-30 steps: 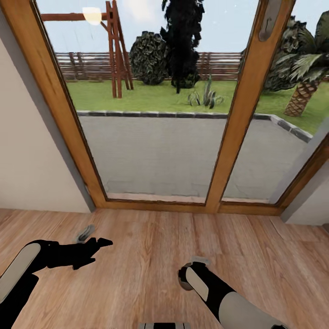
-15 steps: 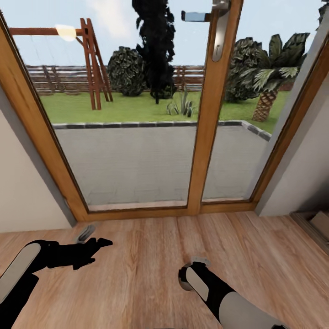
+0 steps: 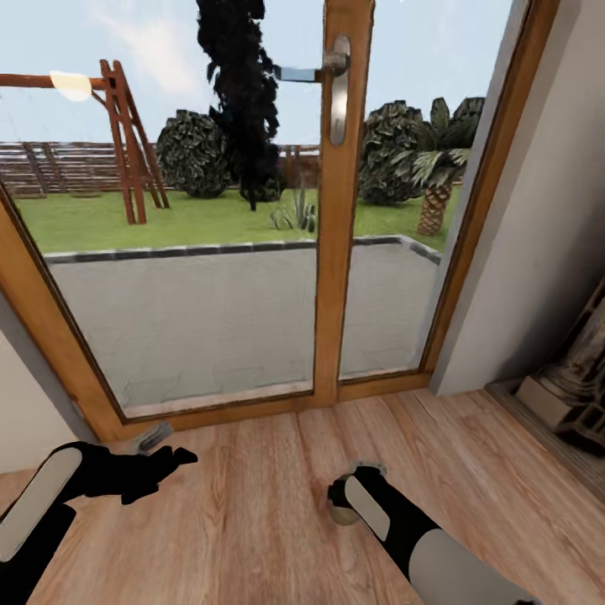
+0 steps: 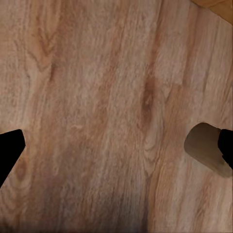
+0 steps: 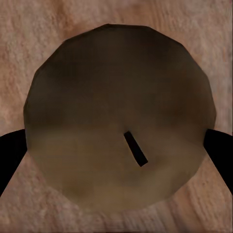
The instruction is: Place each of the two pumpkins and all three candles from the living room inside a cabinet in the living room (use any cabinet), then make sure every cabinet is closed, and position the cauldron so it is next to a table in the living room.
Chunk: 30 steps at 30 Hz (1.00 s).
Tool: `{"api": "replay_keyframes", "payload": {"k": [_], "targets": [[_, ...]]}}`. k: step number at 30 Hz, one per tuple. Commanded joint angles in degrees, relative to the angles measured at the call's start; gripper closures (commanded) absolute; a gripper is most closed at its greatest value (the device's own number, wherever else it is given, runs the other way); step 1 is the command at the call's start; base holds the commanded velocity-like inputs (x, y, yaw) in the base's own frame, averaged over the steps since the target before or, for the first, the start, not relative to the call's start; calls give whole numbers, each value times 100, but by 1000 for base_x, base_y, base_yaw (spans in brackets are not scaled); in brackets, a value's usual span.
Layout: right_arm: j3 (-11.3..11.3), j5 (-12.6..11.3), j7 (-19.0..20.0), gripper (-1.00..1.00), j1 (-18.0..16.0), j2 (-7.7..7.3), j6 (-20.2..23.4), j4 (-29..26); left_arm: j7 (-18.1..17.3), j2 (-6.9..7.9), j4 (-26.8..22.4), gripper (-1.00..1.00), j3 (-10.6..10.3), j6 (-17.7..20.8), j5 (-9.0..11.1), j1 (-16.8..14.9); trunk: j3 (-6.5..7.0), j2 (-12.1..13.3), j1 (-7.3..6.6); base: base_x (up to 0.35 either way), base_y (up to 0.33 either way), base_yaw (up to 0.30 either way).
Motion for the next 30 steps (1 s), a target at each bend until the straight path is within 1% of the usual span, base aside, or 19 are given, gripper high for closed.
{"api": "replay_keyframes", "payload": {"k": [1,2,4,5,6,7,9,10,12,15,17,19,27,30], "targets": [[31,-110,-146,100,-6,-6,49,-54,92,1,0,-100,-56,-4,-14,-5,17,39,-24,0,0,-278],[31,-212,-342,100,-5,-8,146,-145,119,-3,19,-100,-147,-11,-139,-12,39,79,-45,0,0,-276],[31,-371,-671,100,-4,-10,314,-397,130,-5,37,-100,-216,-15,-313,-18,83,159,-89,0,0,-274],[33,-515,-905,100,-4,-10,421,-722,135,-6,39,-100,-244,-17,-405,-20,106,199,-111,0,0,-272],[36,-574,-974,100,-3,-10,450,-845,137,-8,41,-100,-252,-17,-425,-21,129,240,-133,0,0,-272],[40,-702,-1102,100,-3,-15,512,-1087,141,-11,44,-100,-263,-18,-453,-23,151,280,-155,0,0,-272],[54,-971,-1364,100,2,-73,663,-1486,148,-9,47,-100,-275,-18,-483,-26,196,360,-199,0,0,-272],[56,-1035,-1438,100,3,-94,696,-1562,149,-9,47,-100,-277,-18,-489,-25,219,400,-221,0,0,-271],[63,-1330,-1808,100,4,-167,787,-1809,149,-8,48,-100,-282,-18,-502,-29,264,480,-265,0,0,-271],[65,-1557,-2046,100,5,-192,821,-1911,146,-7,47,-100,-283,-18,-508,-28,332,601,-331,0,0,-271],[66,-1646,-2120,100,5,-199,832,-1941,145,-7,43,-100,-283,-18,-506,-28,378,681,-375,0,0,-271],[66,-1684,-2147,100,6,-199,837,-1953,144,-9,36,-100,-284,-18,-505,-27,423,761,-419,-78,2,-271],[61,-1707,-2163,100,3,-196,835,-1959,144,-10,-9,-100,-290,-18,-504,-28,604,1082,-595,-254,17,-271],[60,-1707,-2163,100,2,-195,832,-1954,144,-9,-12,-100,-292,-18,-504,-25,672,1202,-660,-115,2,-271]]}}
